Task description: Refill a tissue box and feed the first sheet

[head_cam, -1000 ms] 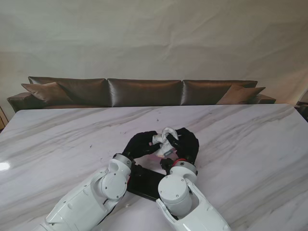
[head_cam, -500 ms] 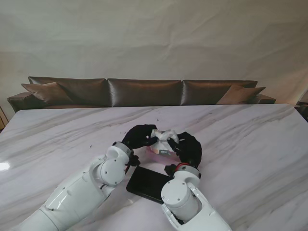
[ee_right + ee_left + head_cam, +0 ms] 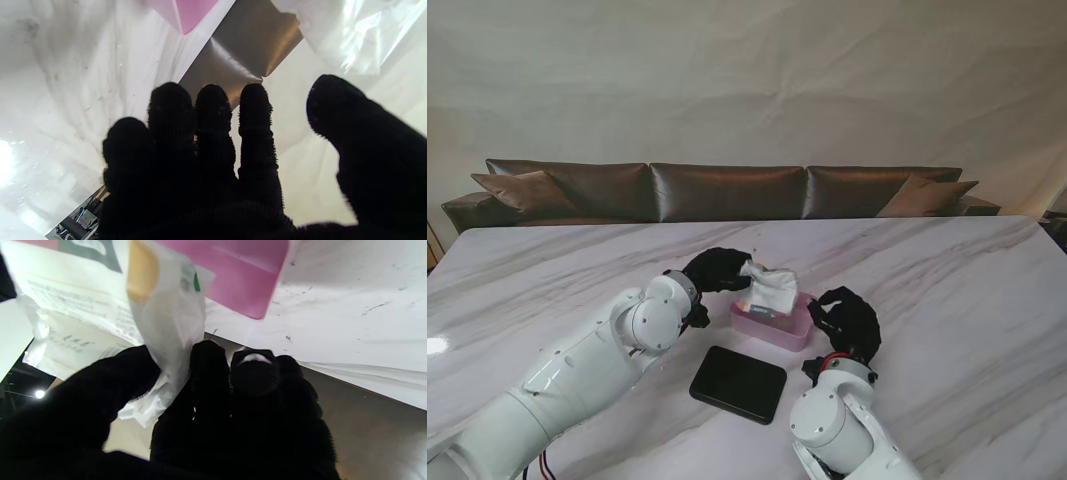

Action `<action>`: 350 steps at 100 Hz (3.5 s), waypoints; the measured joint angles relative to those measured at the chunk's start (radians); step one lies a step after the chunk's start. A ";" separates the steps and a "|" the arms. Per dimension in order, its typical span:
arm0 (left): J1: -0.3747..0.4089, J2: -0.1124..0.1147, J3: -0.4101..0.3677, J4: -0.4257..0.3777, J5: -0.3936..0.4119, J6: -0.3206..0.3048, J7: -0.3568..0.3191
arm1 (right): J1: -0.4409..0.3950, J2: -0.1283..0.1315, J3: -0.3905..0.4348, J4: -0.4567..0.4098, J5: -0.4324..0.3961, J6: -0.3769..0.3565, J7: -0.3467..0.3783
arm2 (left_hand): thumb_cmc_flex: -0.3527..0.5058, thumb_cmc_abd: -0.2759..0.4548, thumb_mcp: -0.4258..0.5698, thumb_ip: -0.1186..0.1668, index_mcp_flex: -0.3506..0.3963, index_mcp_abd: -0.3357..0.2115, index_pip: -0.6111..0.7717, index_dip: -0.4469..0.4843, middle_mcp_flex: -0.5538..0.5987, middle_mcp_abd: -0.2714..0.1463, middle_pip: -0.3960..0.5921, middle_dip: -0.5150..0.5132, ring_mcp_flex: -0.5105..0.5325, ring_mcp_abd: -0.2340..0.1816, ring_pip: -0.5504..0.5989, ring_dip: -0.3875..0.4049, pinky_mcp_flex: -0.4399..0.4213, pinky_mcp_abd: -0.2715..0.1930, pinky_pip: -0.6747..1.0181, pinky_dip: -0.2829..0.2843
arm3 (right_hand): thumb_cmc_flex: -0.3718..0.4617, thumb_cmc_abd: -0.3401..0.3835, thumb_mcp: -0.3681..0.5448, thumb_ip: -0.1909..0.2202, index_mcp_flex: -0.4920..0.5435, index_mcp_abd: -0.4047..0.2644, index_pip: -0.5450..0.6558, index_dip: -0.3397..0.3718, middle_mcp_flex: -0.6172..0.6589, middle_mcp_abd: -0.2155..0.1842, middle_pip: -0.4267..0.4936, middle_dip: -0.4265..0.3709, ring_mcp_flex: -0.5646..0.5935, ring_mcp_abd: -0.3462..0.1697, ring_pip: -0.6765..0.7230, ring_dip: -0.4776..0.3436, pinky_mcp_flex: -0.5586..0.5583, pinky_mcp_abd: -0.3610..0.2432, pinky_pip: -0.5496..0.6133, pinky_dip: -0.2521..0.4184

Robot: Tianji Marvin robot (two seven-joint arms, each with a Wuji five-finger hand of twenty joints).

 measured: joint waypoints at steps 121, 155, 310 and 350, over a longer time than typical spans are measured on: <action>-0.196 -0.089 0.206 0.273 -0.068 -0.051 -0.075 | -0.049 0.012 0.041 -0.022 0.013 0.010 0.014 | -0.015 0.000 -0.078 0.000 0.025 0.024 -0.036 -0.340 0.000 0.001 -0.012 -0.099 0.007 -0.001 0.001 -0.013 0.006 0.000 0.000 0.000 | 0.000 0.000 -0.005 0.000 0.000 0.000 0.001 -0.014 0.000 0.000 0.000 -0.001 0.000 0.000 0.000 0.000 0.000 0.000 -0.002 0.002; -0.200 -0.088 0.221 0.272 -0.034 -0.049 -0.060 | -0.052 0.012 0.045 -0.026 0.013 0.010 0.015 | -0.062 0.062 -0.205 0.123 -0.020 0.088 -0.212 -0.435 -0.062 0.001 -0.026 -0.126 0.008 -0.012 0.001 -0.011 0.007 -0.008 0.000 0.000 | 0.000 0.000 -0.005 0.000 0.000 0.000 0.001 -0.019 0.000 0.000 0.000 -0.001 0.000 0.000 0.000 0.000 0.000 0.000 -0.002 0.002; 0.292 0.053 -0.199 -0.191 0.129 0.011 0.065 | 0.020 0.264 0.114 -0.051 -0.366 -0.397 0.760 | -0.052 0.094 -0.347 0.069 -0.258 0.128 -0.421 -0.521 -0.331 -0.004 -0.208 -0.303 -0.384 0.067 -0.316 0.015 -0.380 0.001 0.000 0.088 | 0.318 -0.454 0.293 -0.004 0.010 -0.125 -0.058 0.030 -0.336 -0.162 -0.234 -0.266 -0.428 -0.161 -0.647 -0.320 -0.453 -0.055 -0.644 -0.051; 0.412 0.066 -0.263 -0.258 0.156 0.055 0.098 | 0.098 0.285 0.066 0.036 -0.392 -0.484 0.796 | -0.052 0.114 -0.347 0.069 -0.258 0.128 -0.421 -0.521 -0.331 0.009 -0.208 -0.324 -0.421 0.084 -0.344 -0.016 -0.410 0.011 0.000 0.113 | 0.382 -0.475 0.309 -0.005 0.079 -0.124 -0.076 -0.001 -0.265 -0.205 -0.296 -0.329 -0.414 -0.229 -0.790 -0.420 -0.524 -0.091 -0.709 -0.211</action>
